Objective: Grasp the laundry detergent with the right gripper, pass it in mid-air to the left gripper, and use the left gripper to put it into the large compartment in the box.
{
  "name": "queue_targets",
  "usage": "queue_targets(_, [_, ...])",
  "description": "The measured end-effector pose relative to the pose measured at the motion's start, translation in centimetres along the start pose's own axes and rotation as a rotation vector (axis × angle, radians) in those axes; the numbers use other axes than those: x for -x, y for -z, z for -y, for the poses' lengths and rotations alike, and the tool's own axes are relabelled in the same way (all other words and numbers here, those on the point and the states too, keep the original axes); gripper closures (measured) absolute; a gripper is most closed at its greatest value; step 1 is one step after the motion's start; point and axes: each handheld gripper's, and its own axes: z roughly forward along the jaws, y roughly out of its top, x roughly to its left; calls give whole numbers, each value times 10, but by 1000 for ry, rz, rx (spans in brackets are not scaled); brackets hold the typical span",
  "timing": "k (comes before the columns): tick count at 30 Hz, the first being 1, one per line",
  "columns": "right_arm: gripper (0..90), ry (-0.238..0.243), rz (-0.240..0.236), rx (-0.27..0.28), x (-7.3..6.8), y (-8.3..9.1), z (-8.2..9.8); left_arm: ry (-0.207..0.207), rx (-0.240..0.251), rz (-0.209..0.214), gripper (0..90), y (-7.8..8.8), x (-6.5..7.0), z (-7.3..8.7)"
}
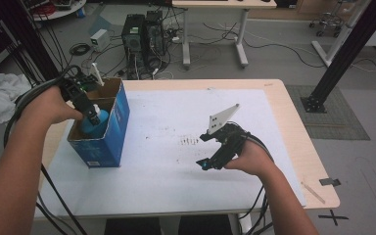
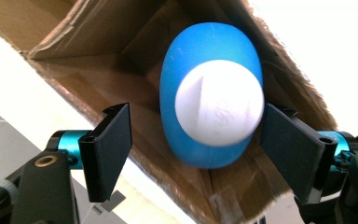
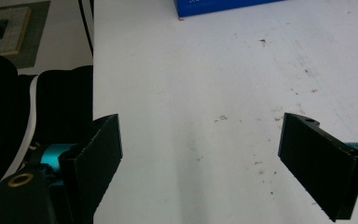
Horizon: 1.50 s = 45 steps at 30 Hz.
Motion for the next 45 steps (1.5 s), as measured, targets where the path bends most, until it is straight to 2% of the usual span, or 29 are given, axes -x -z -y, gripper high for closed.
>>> queue_targets(3, [127, 0, 1, 1, 0, 2, -1, 4, 23, 13, 246, 8, 2, 1])
queue_targets(12, [127, 10, 8, -11, 2, 9, -7, -8, 45, 0, 213, 31, 7, 2])
queue_targets(19, [127, 13, 9, -36, 5, 17, -13, -56, 60, 5, 190, 48, 20, -4])
queue_targets(21, [127, 11, 10, -47, 5, 19, -15, -91, 49, -6, 178, 51, 25, -6])
queue_targets(24, [127, 18, 7, -63, 6, 21, -18, -125, 55, 1, 167, 55, 34, -11])
queue_targets(27, [127, 20, 2, -82, 6, 23, -22, -181, 36, 5, 164, 56, 43, -17])
queue_targets(33, [127, 29, -3, -122, 7, 27, -29, -286, 24, 45, 131, 54, 66, -28])
queue_targets(39, [127, 27, -4, -171, 9, 31, -30, -387, 13, 54, 112, 47, 88, -41])
queue_targets(43, [127, 30, 0, -191, 9, 31, -30, -418, 15, 62, 103, 40, 96, -47])
queue_targets(45, [127, 45, -2, -200, 9, 29, -31, -448, 11, 83, 96, 31, 103, -53])
